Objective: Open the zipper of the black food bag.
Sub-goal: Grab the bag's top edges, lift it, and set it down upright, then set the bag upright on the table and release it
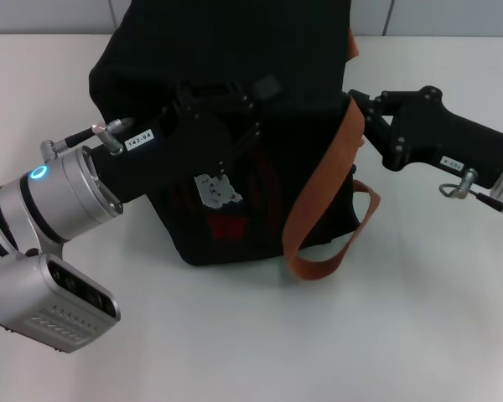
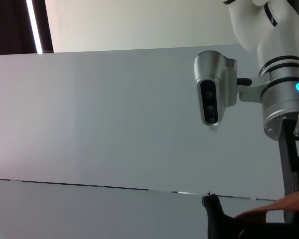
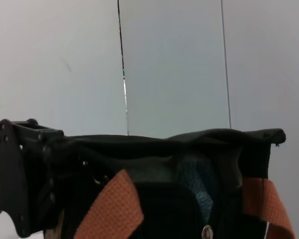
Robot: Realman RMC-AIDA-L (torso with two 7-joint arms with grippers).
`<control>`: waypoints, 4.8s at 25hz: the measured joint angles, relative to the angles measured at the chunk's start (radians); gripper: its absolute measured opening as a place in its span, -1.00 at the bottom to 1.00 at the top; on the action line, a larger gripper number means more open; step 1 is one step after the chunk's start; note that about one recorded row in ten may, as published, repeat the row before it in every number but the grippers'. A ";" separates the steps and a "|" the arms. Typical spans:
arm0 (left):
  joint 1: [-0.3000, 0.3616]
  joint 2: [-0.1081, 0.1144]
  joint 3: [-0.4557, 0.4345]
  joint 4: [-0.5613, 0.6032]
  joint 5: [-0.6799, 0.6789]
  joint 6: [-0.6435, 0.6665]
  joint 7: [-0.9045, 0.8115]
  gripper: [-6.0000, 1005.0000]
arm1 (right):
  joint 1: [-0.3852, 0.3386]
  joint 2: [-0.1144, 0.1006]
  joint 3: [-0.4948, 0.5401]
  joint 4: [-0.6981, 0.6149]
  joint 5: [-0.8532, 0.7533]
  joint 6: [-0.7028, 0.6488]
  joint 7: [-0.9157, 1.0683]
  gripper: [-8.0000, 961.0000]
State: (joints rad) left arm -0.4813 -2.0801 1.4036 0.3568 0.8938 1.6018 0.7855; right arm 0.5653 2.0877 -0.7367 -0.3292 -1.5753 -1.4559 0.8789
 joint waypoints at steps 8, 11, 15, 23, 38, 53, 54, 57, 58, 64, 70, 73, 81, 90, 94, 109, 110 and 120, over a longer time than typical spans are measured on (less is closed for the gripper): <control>-0.005 0.000 0.000 -0.001 -0.001 0.000 -0.004 -0.81 | -0.031 -0.004 -0.007 -0.020 -0.008 -0.067 -0.044 -0.99; -0.005 0.000 0.000 -0.001 -0.003 -0.001 -0.004 -0.81 | -0.049 -0.003 -0.003 -0.040 -0.007 -0.074 -0.040 -0.95; -0.005 0.000 0.000 -0.001 -0.004 -0.002 -0.005 -0.81 | -0.049 -0.003 -0.005 -0.043 -0.007 -0.058 -0.048 -0.88; -0.005 0.000 0.000 -0.004 -0.004 -0.005 -0.006 -0.81 | -0.013 0.000 -0.046 -0.033 -0.008 -0.018 -0.070 -0.38; -0.005 0.000 0.000 0.004 0.003 -0.004 -0.006 -0.81 | 0.015 0.003 -0.060 -0.027 0.058 0.054 -0.091 -0.46; -0.007 0.000 0.001 0.004 0.004 -0.002 -0.006 -0.81 | -0.022 0.002 -0.122 -0.053 0.061 0.022 -0.107 -0.32; -0.007 0.000 0.001 0.004 0.004 -0.002 -0.006 -0.81 | -0.017 0.002 -0.122 -0.053 0.061 0.026 -0.107 -0.30; -0.007 0.000 0.002 0.004 0.004 -0.001 -0.006 -0.81 | -0.009 0.004 -0.121 -0.052 0.065 0.036 -0.107 -0.30; -0.007 0.000 0.005 0.004 0.003 0.000 -0.006 -0.81 | -0.006 0.004 -0.121 -0.051 0.071 0.042 -0.107 -0.30; -0.006 0.000 0.014 0.005 -0.002 0.002 -0.006 -0.81 | 0.003 0.005 -0.132 -0.051 0.090 0.054 -0.107 -0.31; -0.007 0.000 0.014 0.005 -0.001 0.003 -0.006 -0.81 | 0.006 0.005 -0.183 -0.048 0.091 0.053 -0.170 -0.31; -0.007 0.000 0.014 0.005 -0.001 0.003 -0.006 -0.81 | 0.009 0.005 -0.185 -0.037 0.109 0.059 -0.182 -0.32; -0.008 0.000 0.023 0.005 -0.002 0.003 -0.006 -0.81 | 0.010 0.005 -0.183 -0.033 0.130 0.059 -0.188 -0.46; -0.008 0.000 0.023 0.005 -0.004 0.003 -0.006 -0.81 | -0.001 0.004 -0.203 -0.032 0.120 0.061 -0.236 -0.92; -0.008 0.000 0.023 0.005 -0.004 0.002 -0.006 -0.81 | -0.024 0.002 -0.213 -0.029 0.082 0.075 -0.244 -0.99; -0.013 0.000 0.016 0.015 -0.081 -0.015 -0.107 -0.81 | -0.177 -0.003 -0.189 -0.069 -0.007 0.095 -0.157 -0.99; -0.013 0.000 0.016 0.011 -0.087 -0.015 -0.113 -0.81 | -0.192 -0.003 -0.158 -0.066 0.049 0.034 -0.140 -0.99; 0.045 0.000 0.027 -0.313 -0.283 0.038 -0.589 -0.81 | -0.232 -0.005 -0.003 -0.009 0.234 -0.164 -0.136 -0.74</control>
State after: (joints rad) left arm -0.4364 -2.0800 1.4303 0.0439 0.6104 1.6402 0.1960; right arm 0.3329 2.0827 -0.7400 -0.3387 -1.3416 -1.6202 0.7426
